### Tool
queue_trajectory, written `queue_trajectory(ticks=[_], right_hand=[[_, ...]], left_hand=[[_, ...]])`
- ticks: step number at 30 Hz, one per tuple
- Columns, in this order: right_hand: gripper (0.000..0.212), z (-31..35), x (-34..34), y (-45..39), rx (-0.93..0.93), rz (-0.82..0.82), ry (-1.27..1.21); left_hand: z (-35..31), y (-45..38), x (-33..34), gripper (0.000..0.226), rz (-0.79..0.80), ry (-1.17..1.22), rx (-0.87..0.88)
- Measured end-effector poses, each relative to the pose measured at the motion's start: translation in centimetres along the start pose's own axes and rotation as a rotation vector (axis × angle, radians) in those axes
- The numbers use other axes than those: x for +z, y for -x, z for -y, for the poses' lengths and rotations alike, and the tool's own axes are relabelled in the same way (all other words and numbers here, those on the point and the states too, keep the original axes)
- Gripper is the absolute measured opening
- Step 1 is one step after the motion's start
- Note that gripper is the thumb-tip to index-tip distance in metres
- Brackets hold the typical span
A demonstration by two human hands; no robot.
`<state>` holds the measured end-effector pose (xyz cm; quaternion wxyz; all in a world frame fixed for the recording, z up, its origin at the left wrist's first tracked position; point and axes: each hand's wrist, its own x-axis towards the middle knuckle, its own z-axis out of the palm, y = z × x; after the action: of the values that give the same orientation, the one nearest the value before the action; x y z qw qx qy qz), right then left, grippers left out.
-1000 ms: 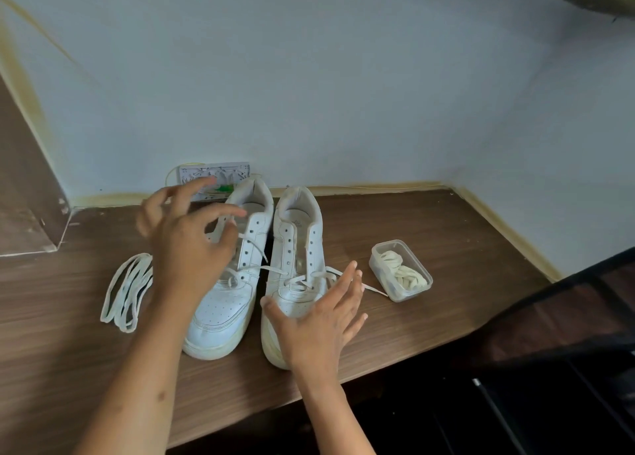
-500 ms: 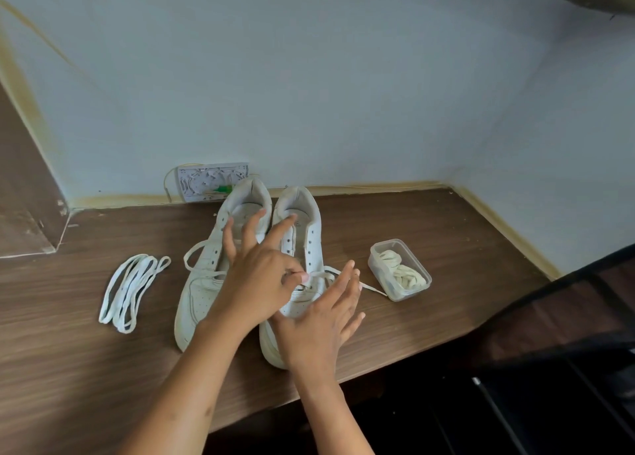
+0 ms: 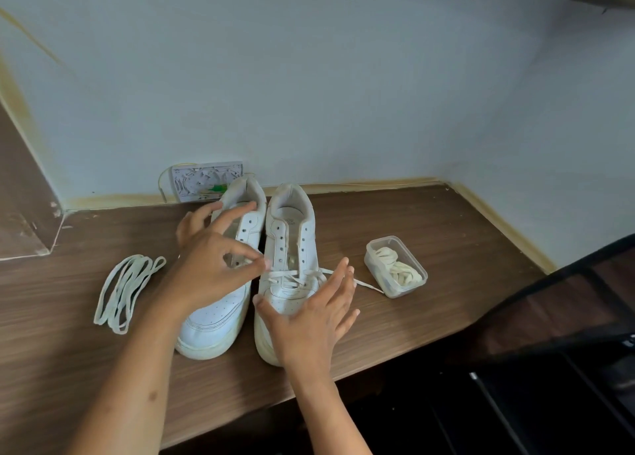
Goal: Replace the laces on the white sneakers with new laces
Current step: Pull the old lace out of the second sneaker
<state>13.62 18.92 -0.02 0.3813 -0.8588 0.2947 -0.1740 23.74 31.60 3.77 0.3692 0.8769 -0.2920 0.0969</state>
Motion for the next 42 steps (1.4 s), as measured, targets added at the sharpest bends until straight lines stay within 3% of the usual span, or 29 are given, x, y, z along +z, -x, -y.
queue_trajectory(ticks=[3,6,9,10,14,17,21,27,30,33,35,37,39,42], right_hand=[[0.138,0.0,0.0,0.0,-0.005,0.007,0.006],[0.137,0.0,0.0,0.1,-0.012,-0.003,-0.005],[0.134,0.0,0.2,0.1,-0.026,-0.009,-0.003],[0.133,-0.1,0.2,0.1,-0.028,-0.01,-0.002],[0.137,0.0,0.0,0.1,-0.014,-0.007,-0.008],[0.138,0.0,-0.1,0.1,-0.014,0.007,0.001],[0.138,-0.1,-0.1,0.1,-0.017,0.003,-0.005],[0.138,0.0,-0.1,0.1,-0.013,0.01,-0.015],[0.138,0.0,0.0,0.0,-0.016,0.002,-0.013],[0.137,0.0,0.2,0.1,-0.02,-0.019,-0.026],[0.133,0.1,0.2,0.1,-0.024,-0.016,-0.018],[0.132,0.1,0.2,0.1,-0.025,-0.009,-0.012],[0.136,0.1,0.2,0.1,-0.025,-0.012,-0.015],[0.138,0.0,0.1,0.1,-0.017,-0.011,-0.003]], left_hand=[[-1.3,-0.4,0.8,0.029,-0.109,-0.065,0.054],[-2.5,-0.4,2.8,0.03,-0.055,-0.223,0.101],[-2.8,-0.1,4.3,0.005,-0.006,-0.328,0.167],[-3.0,-0.2,4.4,0.006,-0.004,-0.345,0.174],[-2.1,-0.6,2.9,0.01,-0.085,-0.236,0.181],[0.0,-0.3,-0.4,0.024,-0.19,-0.086,0.069],[2.2,0.7,-2.7,0.007,-0.173,-0.129,-0.077],[0.6,0.1,-1.7,0.021,-0.243,-0.119,0.007],[-1.0,-0.4,0.0,0.021,-0.16,-0.156,0.126],[-1.9,-0.2,3.0,0.026,-0.015,-0.256,0.133],[-2.3,0.0,4.4,0.015,0.007,-0.3,0.123],[-2.4,-0.1,4.7,0.005,-0.015,-0.303,0.138],[-2.4,-0.4,4.2,0.012,-0.064,-0.275,0.163],[-1.4,-0.6,2.2,0.009,-0.233,-0.234,0.111]])
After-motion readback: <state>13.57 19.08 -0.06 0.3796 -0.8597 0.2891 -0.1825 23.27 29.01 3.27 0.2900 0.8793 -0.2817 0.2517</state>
